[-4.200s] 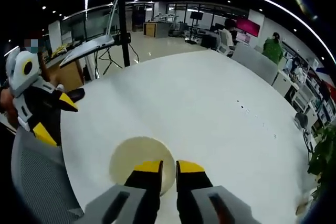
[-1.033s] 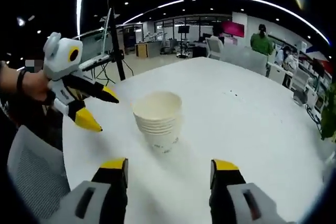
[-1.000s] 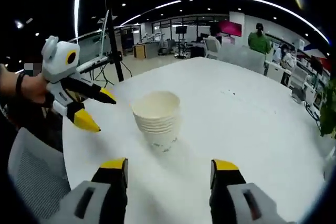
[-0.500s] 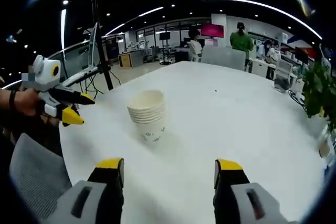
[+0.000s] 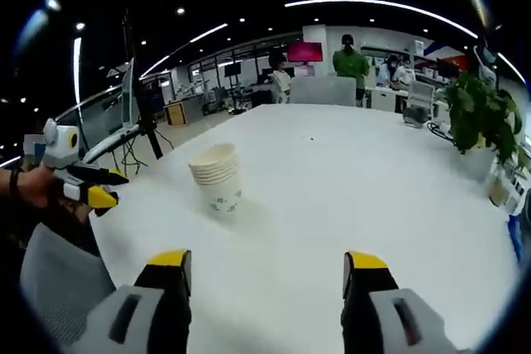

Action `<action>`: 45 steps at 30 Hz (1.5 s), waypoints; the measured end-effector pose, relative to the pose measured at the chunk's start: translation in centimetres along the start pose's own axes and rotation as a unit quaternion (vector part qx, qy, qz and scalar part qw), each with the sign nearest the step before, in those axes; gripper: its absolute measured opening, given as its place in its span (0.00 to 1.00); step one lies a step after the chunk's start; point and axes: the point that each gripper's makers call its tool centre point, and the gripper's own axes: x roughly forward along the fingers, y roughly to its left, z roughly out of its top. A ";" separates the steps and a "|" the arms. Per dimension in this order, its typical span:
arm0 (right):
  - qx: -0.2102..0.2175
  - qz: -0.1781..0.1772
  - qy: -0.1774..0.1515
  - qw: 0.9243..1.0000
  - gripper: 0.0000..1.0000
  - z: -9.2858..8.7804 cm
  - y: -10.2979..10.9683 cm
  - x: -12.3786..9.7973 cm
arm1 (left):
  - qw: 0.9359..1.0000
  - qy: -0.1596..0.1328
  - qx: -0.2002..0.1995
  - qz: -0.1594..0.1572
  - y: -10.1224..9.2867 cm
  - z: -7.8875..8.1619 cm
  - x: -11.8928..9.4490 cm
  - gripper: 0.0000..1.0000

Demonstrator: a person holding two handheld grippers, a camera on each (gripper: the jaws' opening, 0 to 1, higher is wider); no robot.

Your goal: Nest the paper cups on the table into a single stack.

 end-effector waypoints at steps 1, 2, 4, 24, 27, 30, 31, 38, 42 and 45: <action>0.001 -0.001 -0.001 1.000 0.75 0.0 0.0 0.0 | 1.000 -0.003 -0.004 0.001 -0.2 0.1 -0.1 0.65; 0.004 -0.004 -0.002 1.000 0.75 0.1 0.1 -0.2 | 1.000 -0.004 -0.005 0.001 -0.2 0.1 -0.2 0.66; 0.010 -0.009 -0.010 1.000 0.76 0.3 0.0 -0.7 | 1.000 -0.007 -0.006 0.001 -0.4 0.2 -0.2 0.66; 0.042 -0.029 -0.010 0.999 0.75 -1.0 1.7 -3.4 | 1.000 -0.006 -0.014 -0.007 -2.7 -0.7 -1.4 0.65; 0.046 -0.027 -0.012 0.998 0.74 -1.0 1.8 -3.4 | 1.000 -0.002 -0.011 -0.008 -2.9 -1.1 -1.7 0.65; 0.036 -0.022 -0.006 0.999 0.74 -1.3 2.5 -3.4 | 1.000 -0.001 -0.008 -0.008 -2.9 -1.3 -1.8 0.65; 0.032 -0.020 -0.003 0.999 0.74 -1.4 2.7 -3.4 | 1.000 -0.001 -0.010 -0.008 -2.9 -1.4 -1.9 0.65; 0.010 -0.011 0.002 1.000 0.74 -1.9 3.1 -3.1 | 1.000 -0.002 -0.006 -0.010 -3.0 -1.6 -1.8 0.65; 0.013 -0.013 -0.002 1.000 0.74 -1.8 2.9 -3.2 | 1.000 -0.004 -0.007 -0.008 -2.9 -1.6 -1.8 0.65; 0.017 -0.016 -0.004 1.000 0.74 -1.8 2.8 -3.4 | 1.000 -0.008 -0.008 -0.005 -2.9 -1.4 -1.9 0.65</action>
